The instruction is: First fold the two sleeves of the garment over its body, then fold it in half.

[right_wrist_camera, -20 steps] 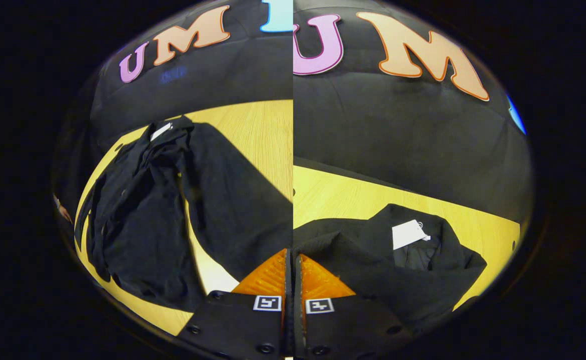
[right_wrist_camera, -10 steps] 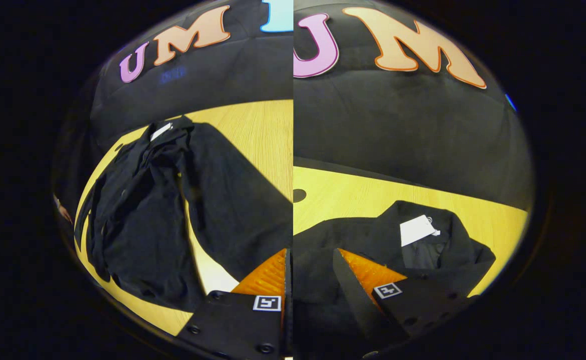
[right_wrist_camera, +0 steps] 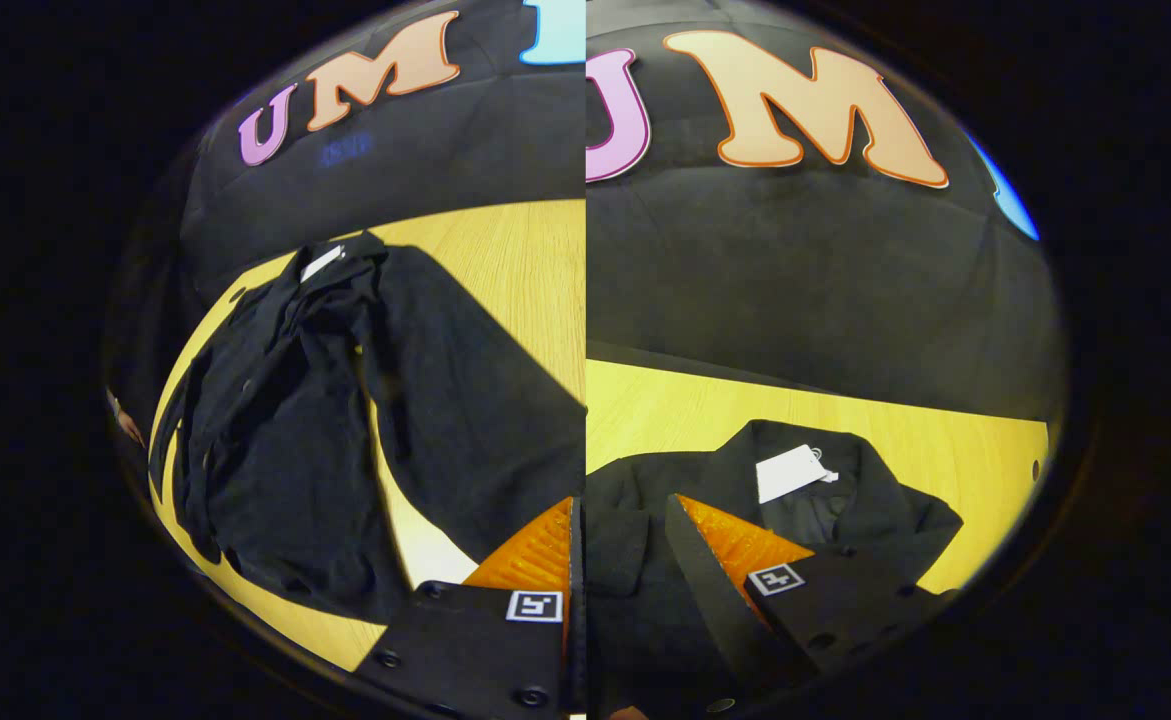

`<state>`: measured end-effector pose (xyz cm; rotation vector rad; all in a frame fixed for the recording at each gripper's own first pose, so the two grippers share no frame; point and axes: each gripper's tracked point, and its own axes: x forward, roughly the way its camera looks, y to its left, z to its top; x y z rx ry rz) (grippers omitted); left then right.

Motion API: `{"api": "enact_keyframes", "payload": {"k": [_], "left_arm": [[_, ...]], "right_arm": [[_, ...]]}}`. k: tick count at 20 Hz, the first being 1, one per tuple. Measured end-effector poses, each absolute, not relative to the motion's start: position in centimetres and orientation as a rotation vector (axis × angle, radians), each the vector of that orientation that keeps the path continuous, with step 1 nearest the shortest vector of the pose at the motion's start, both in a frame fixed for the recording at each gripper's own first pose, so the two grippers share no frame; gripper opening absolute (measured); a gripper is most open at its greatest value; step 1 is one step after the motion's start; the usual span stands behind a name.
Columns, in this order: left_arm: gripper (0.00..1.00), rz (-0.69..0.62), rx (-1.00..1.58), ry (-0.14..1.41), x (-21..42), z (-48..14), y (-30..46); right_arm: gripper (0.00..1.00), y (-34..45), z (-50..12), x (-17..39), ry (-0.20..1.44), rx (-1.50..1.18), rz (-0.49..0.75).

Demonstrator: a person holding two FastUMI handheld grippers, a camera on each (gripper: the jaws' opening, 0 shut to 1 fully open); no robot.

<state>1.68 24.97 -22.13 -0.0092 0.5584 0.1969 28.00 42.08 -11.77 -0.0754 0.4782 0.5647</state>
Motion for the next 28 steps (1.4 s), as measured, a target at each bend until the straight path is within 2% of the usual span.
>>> {"api": "enact_keyframes", "payload": {"k": [9, 17, 26, 28], "left_arm": [[0.95, 0.285, -0.019, 0.627, 0.1, -25.5, 27.3], [0.94, 0.315, -0.010, 0.729, -1.7, -28.9, 28.2], [0.96, 0.290, 0.007, 0.679, -1.5, -29.1, 28.2], [0.94, 0.278, 0.020, 0.666, -1.4, -29.0, 28.3]], "right_arm": [[0.52, 37.6, -6.8, 23.9, 0.362, -0.045, 0.526], [0.52, 31.9, -6.5, 20.5, 0.348, -0.083, 0.448], [0.52, 28.3, -7.5, 17.0, 0.370, -0.078, 0.390], [0.52, 27.7, -7.7, 16.1, 0.373, -0.107, 0.380]]}}
